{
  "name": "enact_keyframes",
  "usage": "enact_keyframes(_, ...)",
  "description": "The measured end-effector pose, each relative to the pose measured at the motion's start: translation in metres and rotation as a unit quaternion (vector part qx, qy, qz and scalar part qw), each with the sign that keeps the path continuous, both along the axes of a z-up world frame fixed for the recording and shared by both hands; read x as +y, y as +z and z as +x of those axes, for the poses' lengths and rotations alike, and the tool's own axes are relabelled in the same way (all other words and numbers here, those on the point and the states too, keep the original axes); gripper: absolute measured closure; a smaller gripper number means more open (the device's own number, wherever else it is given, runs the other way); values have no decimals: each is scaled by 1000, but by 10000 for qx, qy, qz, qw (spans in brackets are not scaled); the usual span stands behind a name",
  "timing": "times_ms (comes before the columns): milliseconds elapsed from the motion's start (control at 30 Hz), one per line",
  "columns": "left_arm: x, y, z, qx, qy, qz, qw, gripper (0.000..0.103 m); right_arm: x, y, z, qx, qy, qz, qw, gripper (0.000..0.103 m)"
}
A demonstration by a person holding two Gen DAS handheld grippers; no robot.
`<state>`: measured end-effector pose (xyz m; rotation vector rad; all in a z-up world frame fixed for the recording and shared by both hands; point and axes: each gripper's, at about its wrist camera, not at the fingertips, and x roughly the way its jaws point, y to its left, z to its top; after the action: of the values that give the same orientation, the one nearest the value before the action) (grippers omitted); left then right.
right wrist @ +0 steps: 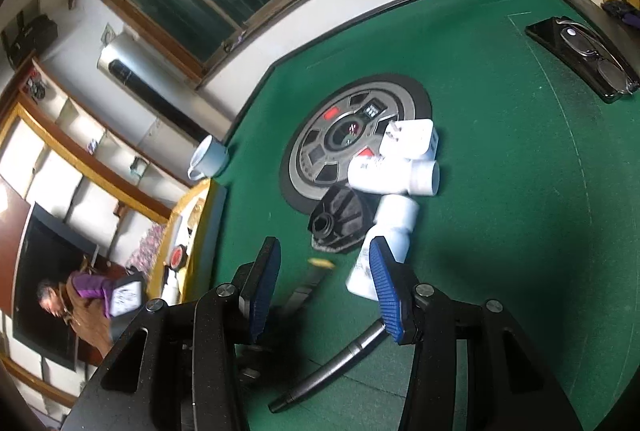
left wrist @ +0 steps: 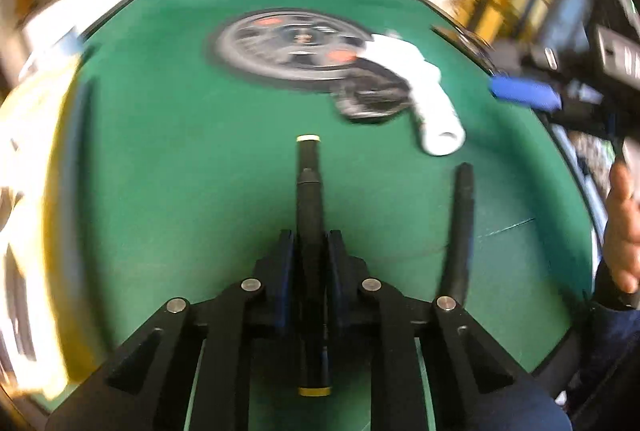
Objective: Organize rigid objects
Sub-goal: 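Grasp a black marker with the left tool while the right tool grasps the white QR-label bottle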
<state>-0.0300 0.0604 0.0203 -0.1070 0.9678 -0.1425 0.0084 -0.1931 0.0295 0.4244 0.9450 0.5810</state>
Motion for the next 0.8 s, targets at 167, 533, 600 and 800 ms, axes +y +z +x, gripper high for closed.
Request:
enact_keyframes(167, 20, 1, -15, -22, 224, -141, 9996, 88, -3, -10, -12, 72, 19, -251, 9997, 62)
enact_keyframes(533, 6, -9, -8, -237, 185, 427, 9986, 88, 19, -35, 32, 830, -382, -667, 9936, 61)
enact_keyframes(600, 3, -9, -7, -236, 184, 505, 9983, 88, 28, -41, 37, 806, -431, -1009, 9907, 62)
enact_keyframes(800, -10, -11, 11, -208, 77, 721, 9971, 83, 15, -49, 35, 654, -272, -1027, 9922, 71)
